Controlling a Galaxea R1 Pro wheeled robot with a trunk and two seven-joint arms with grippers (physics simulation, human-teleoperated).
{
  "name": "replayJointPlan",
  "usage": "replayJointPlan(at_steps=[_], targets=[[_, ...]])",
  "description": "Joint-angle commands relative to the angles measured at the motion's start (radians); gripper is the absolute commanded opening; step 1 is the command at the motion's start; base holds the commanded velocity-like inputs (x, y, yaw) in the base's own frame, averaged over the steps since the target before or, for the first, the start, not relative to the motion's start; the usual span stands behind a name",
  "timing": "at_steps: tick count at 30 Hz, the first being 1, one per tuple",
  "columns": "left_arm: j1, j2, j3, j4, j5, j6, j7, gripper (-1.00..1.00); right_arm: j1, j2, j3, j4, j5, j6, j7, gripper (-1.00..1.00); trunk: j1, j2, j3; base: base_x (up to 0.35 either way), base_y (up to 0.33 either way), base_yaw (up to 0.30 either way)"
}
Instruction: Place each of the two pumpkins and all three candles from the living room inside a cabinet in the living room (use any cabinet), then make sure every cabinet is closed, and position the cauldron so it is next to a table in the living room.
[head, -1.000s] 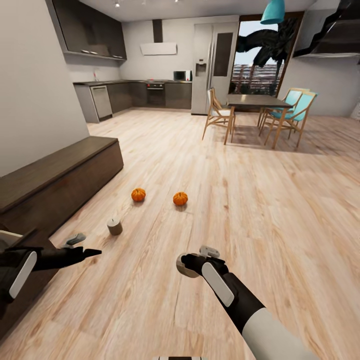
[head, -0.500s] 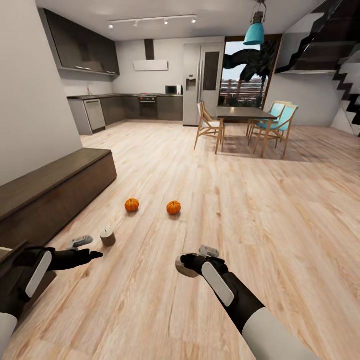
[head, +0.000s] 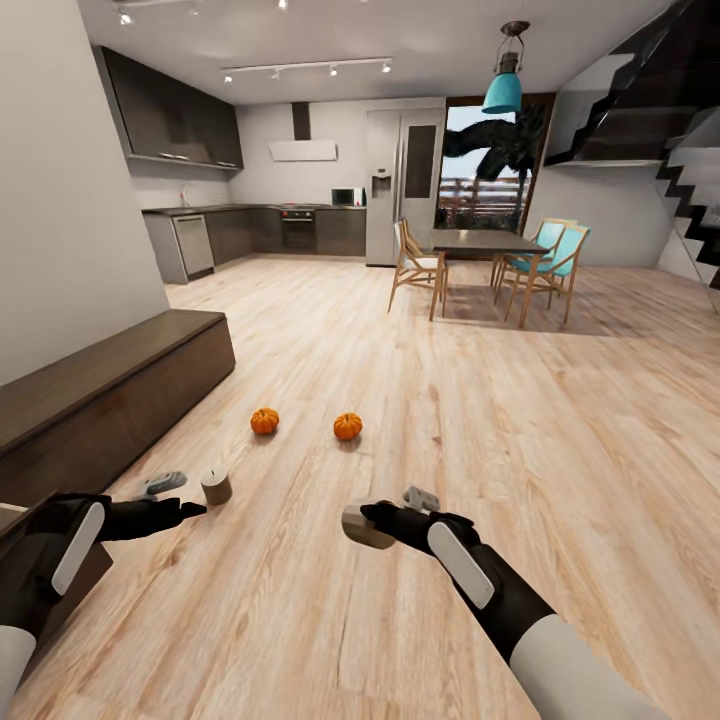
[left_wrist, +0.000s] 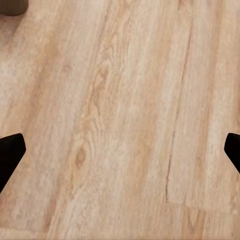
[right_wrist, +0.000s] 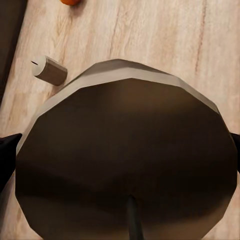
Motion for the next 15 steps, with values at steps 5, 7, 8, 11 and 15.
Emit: replayJointPlan(at_steps=[5,7,8,11,15], targets=[[-0.001,0.0,0.001,0.0,-0.007,0.005,-0.008,1.0,-0.001,-0.002,0.003,-0.001,-0.015,0.0,-0.008,-1.0,0.0,0.0,-0.001,0.0,0.0,0.0],[-0.001,0.0,0.001,0.0,-0.007,0.005,-0.008,1.0,-0.001,-0.002,0.003,-0.002,-0.015,0.0,-0.008,-1.0,0.0,0.0,-0.001,0.011,0.0,0.0],[-0.001,-0.001,0.001,0.0,-0.007,0.005,-0.008,1.0,-0.001,-0.002,0.003,-0.002,-0.015,0.0,-0.008,-1.0,0.0,0.0,-0.001,0.093,0.021,0.0],[-0.001,-0.001,0.001,0.0,-0.007,0.005,-0.008,1.0,-0.001,-0.002,0.003,-0.003,-0.015,0.0,-0.007,-1.0,0.0,0.0,-0.001,0.196,0.068,0.0],[-0.001,-0.001,0.001,0.0,-0.007,0.005,-0.008,1.0,0.0,-0.002,0.003,-0.003,-0.016,0.0,-0.005,-1.0,0.0,0.0,-0.001,0.275,0.103,0.0]])
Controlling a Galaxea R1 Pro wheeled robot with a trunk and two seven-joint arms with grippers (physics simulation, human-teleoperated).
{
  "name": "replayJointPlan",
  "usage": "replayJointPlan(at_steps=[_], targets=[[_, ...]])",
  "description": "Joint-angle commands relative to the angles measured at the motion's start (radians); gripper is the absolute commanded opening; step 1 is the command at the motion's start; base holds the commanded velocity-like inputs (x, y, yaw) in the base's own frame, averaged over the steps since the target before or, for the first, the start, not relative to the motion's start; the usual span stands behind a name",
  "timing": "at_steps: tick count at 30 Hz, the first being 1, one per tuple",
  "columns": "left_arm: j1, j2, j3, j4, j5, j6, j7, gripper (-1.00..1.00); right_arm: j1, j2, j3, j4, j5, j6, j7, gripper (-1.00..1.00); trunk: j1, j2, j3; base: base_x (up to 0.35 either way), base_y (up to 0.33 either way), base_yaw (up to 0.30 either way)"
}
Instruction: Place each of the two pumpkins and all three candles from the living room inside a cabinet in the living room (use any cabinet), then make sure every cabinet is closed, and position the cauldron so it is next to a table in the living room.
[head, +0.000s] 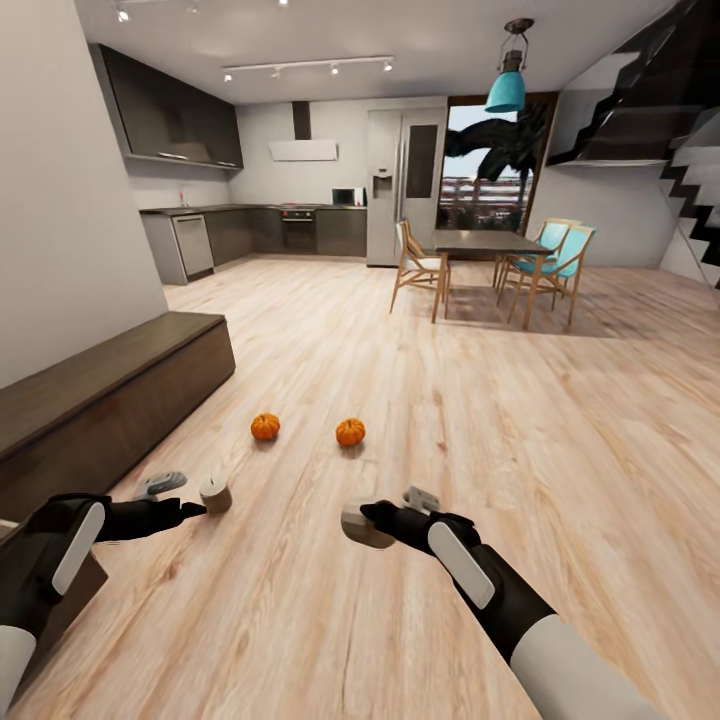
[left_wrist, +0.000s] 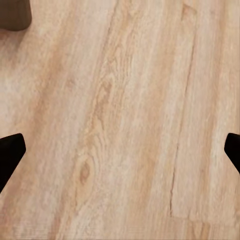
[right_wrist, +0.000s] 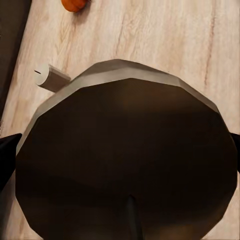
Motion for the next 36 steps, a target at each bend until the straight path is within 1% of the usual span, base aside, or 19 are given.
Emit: replayJointPlan(at_steps=[1,20,22,24,25,27,28,29,30,31,32,36], targets=[[0.0,0.0,0.002,0.0,-0.006,0.004,-0.008,1.0,-0.001,0.0,0.002,-0.001,-0.011,0.001,-0.01,-1.0,0.0,0.0,-0.001,0.294,0.111,0.0],[0.0,0.0,0.002,0.0,-0.006,0.004,-0.008,1.0,0.0,0.0,0.002,-0.002,-0.012,-0.001,-0.008,-1.0,0.0,0.0,-0.001,0.299,0.114,0.0],[0.0,0.0,0.002,0.0,-0.006,0.004,-0.008,1.0,-0.001,0.0,0.002,-0.003,-0.012,0.0,-0.003,-1.0,0.0,0.0,-0.001,0.299,0.115,0.0],[0.0,0.0,0.002,0.0,-0.006,0.004,-0.008,1.0,-0.001,0.0,0.002,-0.003,-0.013,0.001,0.017,-1.0,0.0,0.0,-0.001,0.299,0.115,0.0],[0.0,0.0,0.002,0.0,-0.006,0.004,-0.008,1.0,-0.001,-0.001,0.001,-0.003,-0.013,0.002,0.044,-1.0,0.0,0.0,-0.001,0.299,0.115,0.0],[0.0,-0.001,0.001,0.0,-0.006,0.004,-0.008,1.0,-0.001,-0.004,0.001,-0.003,-0.014,0.009,0.123,-1.0,0.0,0.0,-0.001,0.299,0.114,0.0],[0.0,-0.001,0.001,0.0,-0.006,0.004,-0.008,1.0,-0.001,-0.007,0.001,-0.003,-0.014,0.015,0.144,-1.0,0.0,0.0,-0.001,0.299,0.111,0.0],[0.0,-0.002,0.001,0.0,-0.007,0.004,-0.008,1.0,-0.001,-0.018,0.001,-0.003,-0.014,0.031,0.185,-1.0,0.0,0.0,-0.001,0.299,0.106,0.0],[0.0,-0.002,0.001,0.0,-0.007,0.004,-0.008,1.0,-0.001,-0.038,0.0,-0.003,-0.019,0.05,0.231,-1.0,0.0,0.0,-0.001,0.298,0.067,0.0],[0.0,-0.002,0.0,0.0,-0.007,0.004,-0.008,1.0,-0.001,-0.064,0.0,-0.003,-0.037,0.067,0.293,-1.0,0.0,0.0,-0.001,0.298,0.043,0.0],[0.0,-0.002,0.0,0.0,-0.007,0.004,-0.008,1.0,-0.001,-0.085,0.0,-0.003,-0.064,0.074,0.348,-1.0,0.0,0.0,-0.001,0.297,0.022,0.0],[0.0,-0.002,0.0,0.0,-0.008,0.004,-0.007,1.0,0.0,-0.111,0.0,-0.003,-0.1,0.077,0.424,-1.0,0.0,0.0,-0.001,0.294,0.01,0.0]])
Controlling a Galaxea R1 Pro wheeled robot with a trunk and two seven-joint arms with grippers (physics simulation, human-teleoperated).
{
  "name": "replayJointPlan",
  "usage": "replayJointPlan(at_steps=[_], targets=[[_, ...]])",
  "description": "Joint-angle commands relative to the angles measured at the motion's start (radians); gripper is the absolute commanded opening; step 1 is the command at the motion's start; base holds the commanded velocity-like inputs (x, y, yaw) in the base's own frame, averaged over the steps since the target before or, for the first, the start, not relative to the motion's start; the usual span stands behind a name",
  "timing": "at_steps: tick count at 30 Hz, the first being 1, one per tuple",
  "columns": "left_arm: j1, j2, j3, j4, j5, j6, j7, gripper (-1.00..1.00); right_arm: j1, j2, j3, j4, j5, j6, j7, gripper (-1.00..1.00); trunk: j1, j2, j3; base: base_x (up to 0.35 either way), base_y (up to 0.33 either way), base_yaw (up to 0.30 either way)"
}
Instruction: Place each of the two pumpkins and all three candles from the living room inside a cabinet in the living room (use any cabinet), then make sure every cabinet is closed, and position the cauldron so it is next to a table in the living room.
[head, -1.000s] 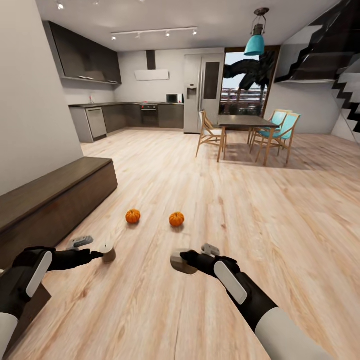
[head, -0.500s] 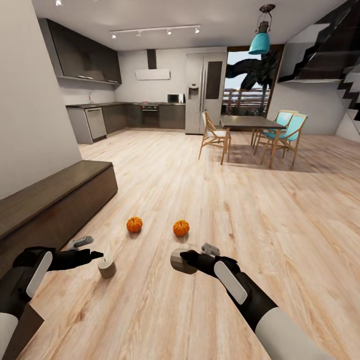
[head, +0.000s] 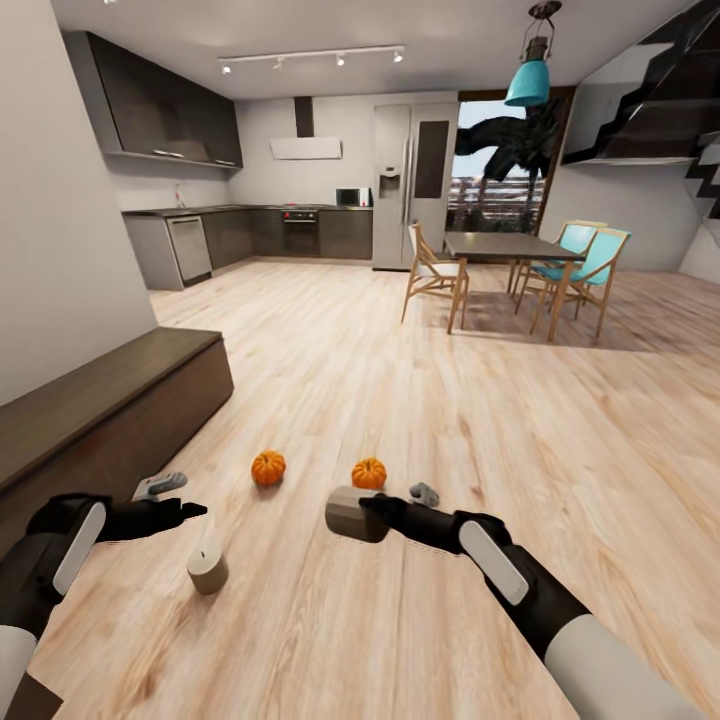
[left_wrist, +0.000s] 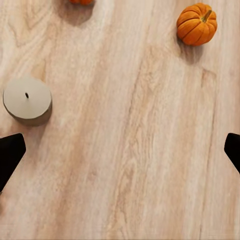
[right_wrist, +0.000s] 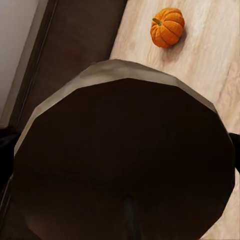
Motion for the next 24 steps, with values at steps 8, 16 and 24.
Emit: replayJointPlan(at_steps=[8,16,24], targets=[[-0.001,0.0,0.002,0.0,-0.007,0.004,-0.008,1.0,-0.001,-0.007,0.003,0.002,-0.007,0.003,0.021,-1.0,0.0,0.0,-0.001,0.279,0.001,0.0],[-0.001,0.0,0.001,0.0,-0.007,0.004,-0.007,1.0,-0.001,-0.007,0.002,0.001,-0.009,0.001,0.02,-1.0,0.0,0.0,-0.001,0.199,0.0,0.0],[-0.001,0.0,0.001,0.0,-0.008,0.004,-0.007,1.0,-0.001,-0.006,0.003,0.002,-0.009,0.001,0.022,-1.0,0.0,0.0,-0.001,0.255,0.0,0.0]])
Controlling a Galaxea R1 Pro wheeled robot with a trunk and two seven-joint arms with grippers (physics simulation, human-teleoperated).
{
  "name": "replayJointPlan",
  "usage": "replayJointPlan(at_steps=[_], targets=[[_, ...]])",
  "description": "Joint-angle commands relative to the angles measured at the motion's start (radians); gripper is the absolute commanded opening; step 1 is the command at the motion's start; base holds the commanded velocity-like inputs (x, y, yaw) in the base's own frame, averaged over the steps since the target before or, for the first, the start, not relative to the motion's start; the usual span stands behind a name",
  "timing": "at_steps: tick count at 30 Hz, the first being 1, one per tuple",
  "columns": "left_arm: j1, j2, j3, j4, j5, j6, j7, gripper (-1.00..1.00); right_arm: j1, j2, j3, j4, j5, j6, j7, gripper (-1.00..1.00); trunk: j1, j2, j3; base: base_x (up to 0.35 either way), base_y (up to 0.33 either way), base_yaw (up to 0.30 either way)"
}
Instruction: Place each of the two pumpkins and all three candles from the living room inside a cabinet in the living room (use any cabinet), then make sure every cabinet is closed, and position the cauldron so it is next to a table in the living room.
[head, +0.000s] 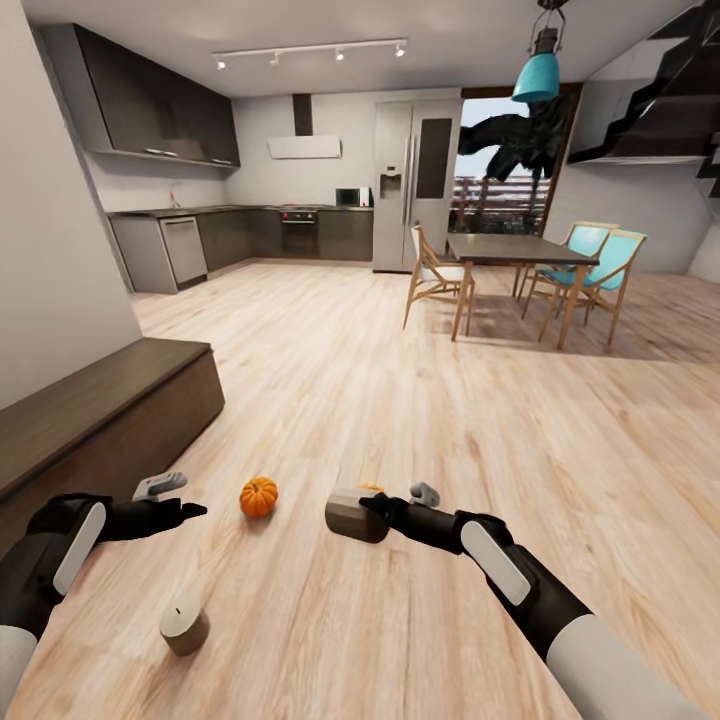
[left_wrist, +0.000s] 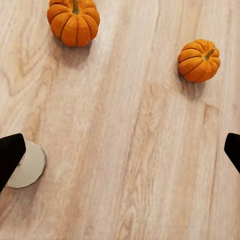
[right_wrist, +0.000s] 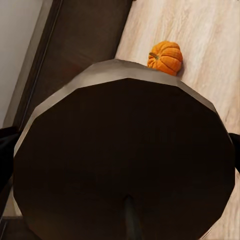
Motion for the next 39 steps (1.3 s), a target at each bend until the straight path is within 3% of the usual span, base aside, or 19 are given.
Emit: replayJointPlan(at_steps=[1,24,27,28,32,35,39], targets=[[-0.001,0.0,0.002,0.0,-0.006,0.004,-0.008,1.0,-0.001,-0.001,0.002,-0.001,-0.007,0.002,0.001,-1.0,0.0,0.0,-0.001,0.325,0.0,0.0],[-0.001,0.002,0.001,0.004,-0.011,0.004,-0.002,1.0,-0.001,0.004,0.002,0.006,-0.006,0.0,0.001,-1.0,0.0,0.0,-0.001,0.319,0.027,0.0],[-0.001,0.001,0.001,0.009,-0.011,0.003,0.087,1.0,-0.001,0.005,0.002,0.009,-0.006,0.0,0.001,-1.0,0.0,0.0,-0.001,0.059,0.021,0.0],[-0.001,0.0,0.003,0.009,-0.008,0.003,0.18,1.0,-0.001,0.004,0.002,0.009,-0.006,0.0,0.001,-1.0,0.0,0.0,-0.001,0.018,0.007,0.0],[-0.001,-0.011,0.005,0.007,0.004,0.004,0.365,1.0,-0.001,0.002,0.002,0.01,-0.006,-0.005,0.001,-1.0,0.0,0.0,-0.001,0.008,0.003,0.0],[-0.001,-0.039,0.004,0.007,0.006,0.005,0.41,1.0,-0.001,0.001,0.002,0.011,-0.006,-0.02,0.003,-1.0,0.0,0.0,-0.001,0.002,0.001,0.0],[-0.001,-0.071,0.002,0.002,0.005,0.004,0.423,1.0,-0.001,0.001,0.002,0.012,-0.007,-0.026,0.004,-1.0,0.0,0.0,-0.001,0.0,0.0,0.0]])
